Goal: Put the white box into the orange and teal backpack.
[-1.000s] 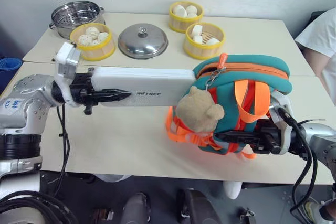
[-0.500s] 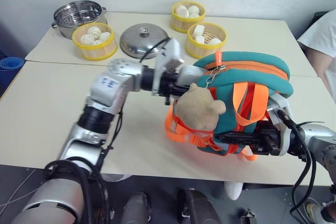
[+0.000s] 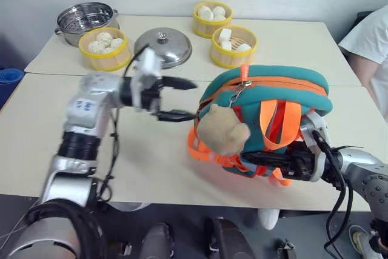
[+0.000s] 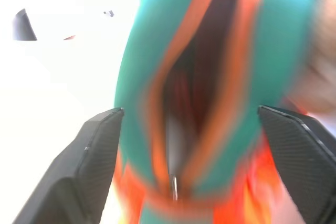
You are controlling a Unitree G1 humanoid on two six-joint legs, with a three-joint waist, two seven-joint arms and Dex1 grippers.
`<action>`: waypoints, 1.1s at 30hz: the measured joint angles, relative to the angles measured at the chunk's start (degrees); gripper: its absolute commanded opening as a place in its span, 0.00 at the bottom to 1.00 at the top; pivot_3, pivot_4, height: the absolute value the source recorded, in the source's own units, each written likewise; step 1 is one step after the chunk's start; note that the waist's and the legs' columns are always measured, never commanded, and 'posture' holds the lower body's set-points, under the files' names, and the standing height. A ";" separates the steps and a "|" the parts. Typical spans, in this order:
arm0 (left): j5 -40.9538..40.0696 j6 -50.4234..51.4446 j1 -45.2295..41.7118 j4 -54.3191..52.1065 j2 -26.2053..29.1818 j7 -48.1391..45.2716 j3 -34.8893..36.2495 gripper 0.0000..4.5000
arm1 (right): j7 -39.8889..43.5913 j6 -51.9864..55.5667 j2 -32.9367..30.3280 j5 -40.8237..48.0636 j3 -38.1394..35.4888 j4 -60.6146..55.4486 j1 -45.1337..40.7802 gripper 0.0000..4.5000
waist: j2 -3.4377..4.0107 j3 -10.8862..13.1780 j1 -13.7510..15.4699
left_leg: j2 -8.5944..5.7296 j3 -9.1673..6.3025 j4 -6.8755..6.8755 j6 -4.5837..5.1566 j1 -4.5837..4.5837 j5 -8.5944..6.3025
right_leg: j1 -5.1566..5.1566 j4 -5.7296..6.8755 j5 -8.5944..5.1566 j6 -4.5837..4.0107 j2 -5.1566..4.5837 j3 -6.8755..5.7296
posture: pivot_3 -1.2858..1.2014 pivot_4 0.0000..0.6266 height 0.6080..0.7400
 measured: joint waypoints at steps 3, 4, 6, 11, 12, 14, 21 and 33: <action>-1.15 -0.77 3.41 -2.85 1.41 -2.53 1.09 0.93 | -0.32 -1.11 0.91 -1.27 0.13 0.12 0.06 0.00 | 0.00 0.00 0.76 | -0.05 -0.07 0.14 0.16 -0.10 -0.09 | 0.04 -0.03 0.01 0.02 -0.09 -0.06 | 0.52 0.24 1.00; -1.68 -0.75 3.87 -4.13 1.43 -2.92 1.13 0.93 | -0.32 -1.27 0.91 -1.56 0.12 0.14 0.04 0.00 | 0.00 0.00 1.07 | -0.05 -0.07 0.18 0.21 -0.10 -0.12 | 0.06 -0.04 0.02 0.03 -0.09 -0.06 | 0.52 0.24 1.00; -2.77 -0.15 4.41 -7.29 1.17 -2.53 1.58 0.93 | -0.31 -1.46 0.98 -1.95 0.15 0.17 -0.02 0.00 | 0.00 0.00 1.37 | -0.05 -0.07 0.23 0.28 -0.11 -0.17 | 0.09 -0.05 0.03 0.05 -0.10 -0.05 | 0.52 0.24 1.00; -5.07 3.75 9.21 -18.95 -7.69 8.22 0.83 0.93 | -0.34 -1.94 1.28 -2.66 1.45 0.53 -1.09 0.00 | 0.03 -0.02 1.35 | -0.06 -0.08 0.32 0.37 -0.09 -0.24 | 0.18 -0.04 0.06 0.10 -0.12 -0.04 | 0.52 0.24 1.00; -5.94 5.42 10.11 -20.63 -8.47 9.73 0.80 0.93 | -0.37 -1.93 1.28 -2.69 1.54 0.60 -1.05 0.00 | 0.03 -0.02 1.08 | -0.04 -0.06 0.31 0.36 -0.08 -0.23 | 0.16 -0.03 0.06 0.11 -0.07 0.01 | 0.52 0.24 1.00; -6.89 7.55 11.05 -22.56 -9.37 11.68 0.57 0.93 | -0.41 -1.93 1.28 -2.69 1.53 1.02 -1.06 0.00 | 0.03 -0.02 0.85 | -0.01 -0.09 0.31 0.30 -0.06 -0.21 | 0.16 0.01 0.05 0.10 -0.02 0.01 | 0.52 0.24 1.00; -7.70 9.37 11.68 -23.98 -12.25 15.39 -0.80 0.50 | -0.97 -1.97 1.29 -2.77 1.74 1.72 -1.45 0.00 | 0.03 -0.02 1.35 | -0.04 -0.10 0.34 0.31 -0.07 -0.21 | 0.18 -0.02 0.06 0.11 -0.03 0.00 | 0.52 0.24 1.00; -9.07 8.26 5.02 -13.62 -2.24 13.45 5.67 0.09 | -3.33 -2.30 3.00 -2.72 1.68 1.01 -0.04 0.00 | 0.03 -0.02 1.27 | -0.03 -0.10 0.38 0.28 -0.06 -0.19 | 0.18 0.00 0.06 0.10 -0.01 -0.02 | 0.52 0.24 1.00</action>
